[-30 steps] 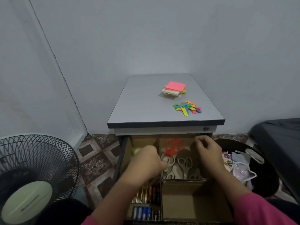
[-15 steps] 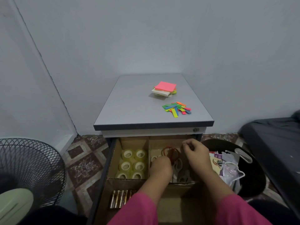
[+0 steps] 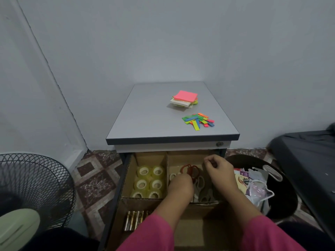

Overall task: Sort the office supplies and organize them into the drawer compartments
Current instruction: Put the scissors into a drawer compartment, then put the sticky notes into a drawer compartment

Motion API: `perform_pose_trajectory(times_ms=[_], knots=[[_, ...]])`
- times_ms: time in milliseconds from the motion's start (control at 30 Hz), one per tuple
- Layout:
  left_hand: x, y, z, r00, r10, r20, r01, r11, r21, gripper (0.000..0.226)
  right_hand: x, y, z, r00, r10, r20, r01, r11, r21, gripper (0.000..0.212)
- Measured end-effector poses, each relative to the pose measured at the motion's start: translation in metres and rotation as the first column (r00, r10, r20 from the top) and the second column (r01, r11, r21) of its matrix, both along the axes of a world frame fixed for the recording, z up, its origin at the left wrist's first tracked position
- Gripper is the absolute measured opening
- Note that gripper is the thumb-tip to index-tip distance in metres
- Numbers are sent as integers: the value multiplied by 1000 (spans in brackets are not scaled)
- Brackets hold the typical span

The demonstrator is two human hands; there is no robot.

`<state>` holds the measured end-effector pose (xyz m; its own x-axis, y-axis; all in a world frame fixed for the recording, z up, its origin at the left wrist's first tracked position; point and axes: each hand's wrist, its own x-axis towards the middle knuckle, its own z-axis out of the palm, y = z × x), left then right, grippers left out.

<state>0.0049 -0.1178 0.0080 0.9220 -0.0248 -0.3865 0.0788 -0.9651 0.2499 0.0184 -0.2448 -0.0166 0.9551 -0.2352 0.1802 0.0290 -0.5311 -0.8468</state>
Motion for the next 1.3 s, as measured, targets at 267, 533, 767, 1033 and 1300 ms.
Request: perform_pose_trajectory(times_ms=[267,533,767,1033,1300], knots=[[13,43,62,926,146,349,-27,946,-323,15,-6,2,6,991,-35,126,27,998,61,16],[86,119,95,711,438,551,-124,848,-515,23,14,34,67,841,-124,526,74,991,115,14],[138,143,87,725,415,550,-105,855,-507,19,118,43,149,922,-198,333,143,973,181,15],[173,153,82,733,453,508,-65,790,-609,22,219,34,157,972,-23,-234,41,997,71,83],[177,155,75,721,452,525,-37,782,-622,21,268,48,148,932,18,-363,-156,922,-355,63]])
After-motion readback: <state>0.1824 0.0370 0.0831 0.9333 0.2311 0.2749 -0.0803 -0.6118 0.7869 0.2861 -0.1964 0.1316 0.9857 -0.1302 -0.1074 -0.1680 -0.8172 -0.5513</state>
